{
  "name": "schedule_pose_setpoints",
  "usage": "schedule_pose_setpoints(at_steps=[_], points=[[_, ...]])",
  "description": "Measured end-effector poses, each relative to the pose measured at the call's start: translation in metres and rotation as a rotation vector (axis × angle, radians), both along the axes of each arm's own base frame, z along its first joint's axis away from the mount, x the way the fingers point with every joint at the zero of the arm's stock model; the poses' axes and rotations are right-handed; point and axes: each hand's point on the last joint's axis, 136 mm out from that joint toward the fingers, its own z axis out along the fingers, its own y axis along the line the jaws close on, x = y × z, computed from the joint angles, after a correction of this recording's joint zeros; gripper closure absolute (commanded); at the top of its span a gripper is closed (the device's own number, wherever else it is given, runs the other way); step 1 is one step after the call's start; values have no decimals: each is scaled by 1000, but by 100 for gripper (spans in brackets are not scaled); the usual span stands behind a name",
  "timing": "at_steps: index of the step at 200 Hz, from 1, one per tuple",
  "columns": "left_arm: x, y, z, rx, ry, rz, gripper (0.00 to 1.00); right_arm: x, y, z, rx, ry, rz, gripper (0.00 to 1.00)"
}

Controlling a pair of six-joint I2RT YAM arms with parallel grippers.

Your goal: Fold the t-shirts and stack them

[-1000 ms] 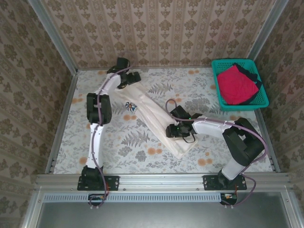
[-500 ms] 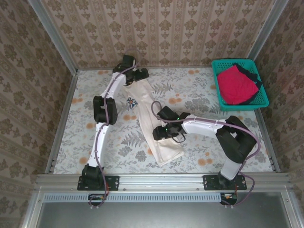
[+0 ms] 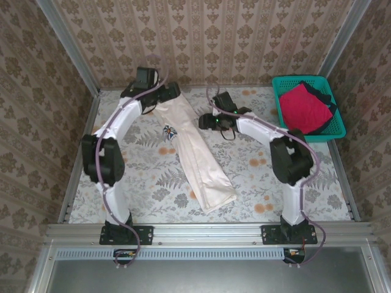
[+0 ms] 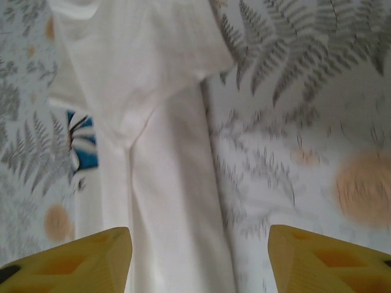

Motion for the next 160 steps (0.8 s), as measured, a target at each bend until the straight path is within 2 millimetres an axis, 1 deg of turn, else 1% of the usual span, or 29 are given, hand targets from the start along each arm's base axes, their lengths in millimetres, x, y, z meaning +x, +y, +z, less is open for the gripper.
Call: schedule_pose_setpoints(at_steps=[7, 15, 26, 37, 40, 53, 74, 80, 90, 94, 102, 117, 123, 134, 141, 150, 160], points=[[-11, 2, -9, -9, 12, 15, 1, 14, 6, -4, 4, 0, 2, 42], [-23, 2, -24, -19, 32, 32, 1, 26, 13, -7, 11, 1, 8, 43], [-38, -1, -53, -29, 85, 47, 1, 41, 23, -14, 25, 3, 20, 43], [-48, -4, -82, -29, 144, 56, 1, 51, 32, -19, 36, 10, 31, 44], [-50, -6, -93, -27, 165, 58, 1, 52, 34, -22, 39, 15, 35, 44], [-53, -9, -122, -20, 222, 67, 3, 55, 39, -29, 46, 35, 47, 44], [-44, -9, -153, -10, 266, 83, 4, 46, 41, -39, 45, 76, 64, 45], [-38, -9, -158, -10, 277, 87, 6, 43, 41, -42, 45, 83, 67, 46], [-26, -10, -163, -11, 286, 94, 10, 35, 39, -50, 40, 106, 67, 48], [-24, -9, -165, -10, 299, 101, 13, 32, 37, -53, 36, 115, 67, 49], [-18, -9, -162, -19, 303, 101, 18, 24, 34, -62, 28, 139, 65, 50], [3, -13, -159, -41, 281, 96, 29, 10, 27, -78, 8, 179, 61, 54], [10, -16, -160, -47, 279, 88, 32, 9, 27, -78, 14, 169, 62, 55], [21, -20, -164, -54, 286, 78, 36, 6, 24, -75, 23, 165, 56, 60], [25, -21, -168, -43, 303, 70, 37, 1, 21, -76, 25, 174, 51, 61], [28, -21, -167, -48, 323, 56, 37, -7, 18, -78, 28, 191, 45, 62], [40, -27, -164, -54, 312, 33, 37, -12, 17, -79, 32, 192, 44, 62]])
